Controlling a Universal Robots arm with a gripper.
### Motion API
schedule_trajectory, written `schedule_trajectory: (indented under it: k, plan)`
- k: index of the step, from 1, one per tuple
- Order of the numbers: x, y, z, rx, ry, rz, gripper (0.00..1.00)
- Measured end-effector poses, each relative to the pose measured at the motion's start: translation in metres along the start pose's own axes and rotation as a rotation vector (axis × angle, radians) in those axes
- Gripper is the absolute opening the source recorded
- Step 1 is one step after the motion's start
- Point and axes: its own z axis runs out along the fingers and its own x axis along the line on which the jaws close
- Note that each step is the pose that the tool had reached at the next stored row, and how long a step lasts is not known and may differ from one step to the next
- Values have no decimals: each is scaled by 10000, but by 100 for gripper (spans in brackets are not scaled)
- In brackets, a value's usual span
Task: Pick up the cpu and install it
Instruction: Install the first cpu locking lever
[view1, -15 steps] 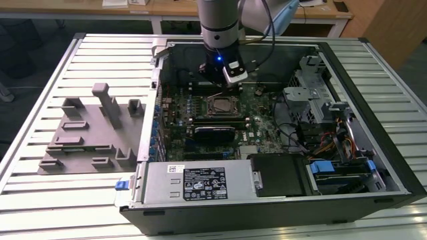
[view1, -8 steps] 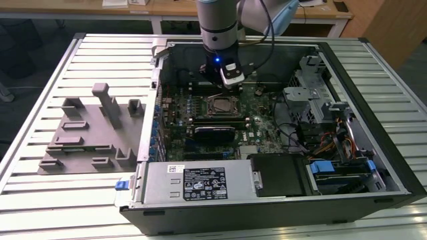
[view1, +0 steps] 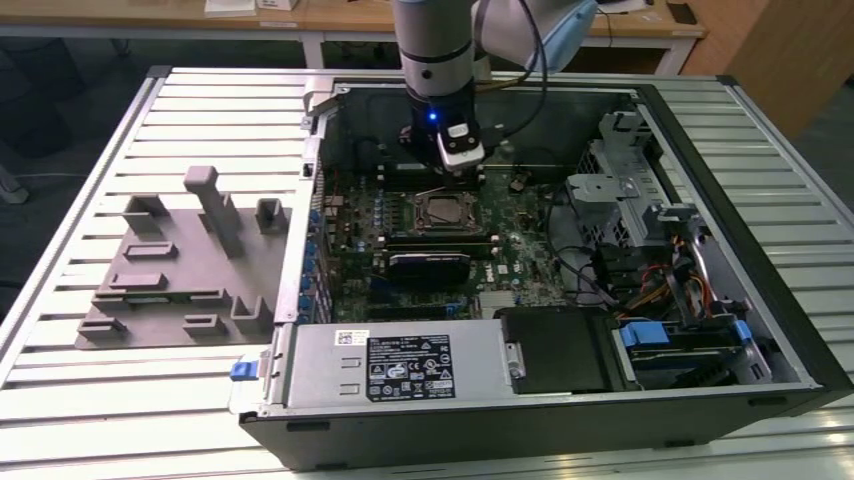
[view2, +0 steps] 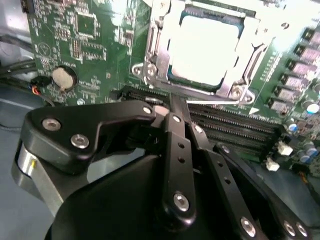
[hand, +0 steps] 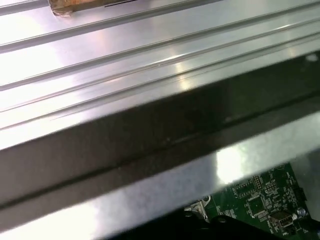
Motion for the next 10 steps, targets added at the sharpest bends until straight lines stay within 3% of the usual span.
schedule_trajectory:
  k: [10]
  plan:
    - [62,2,22,43,-108,437,11]
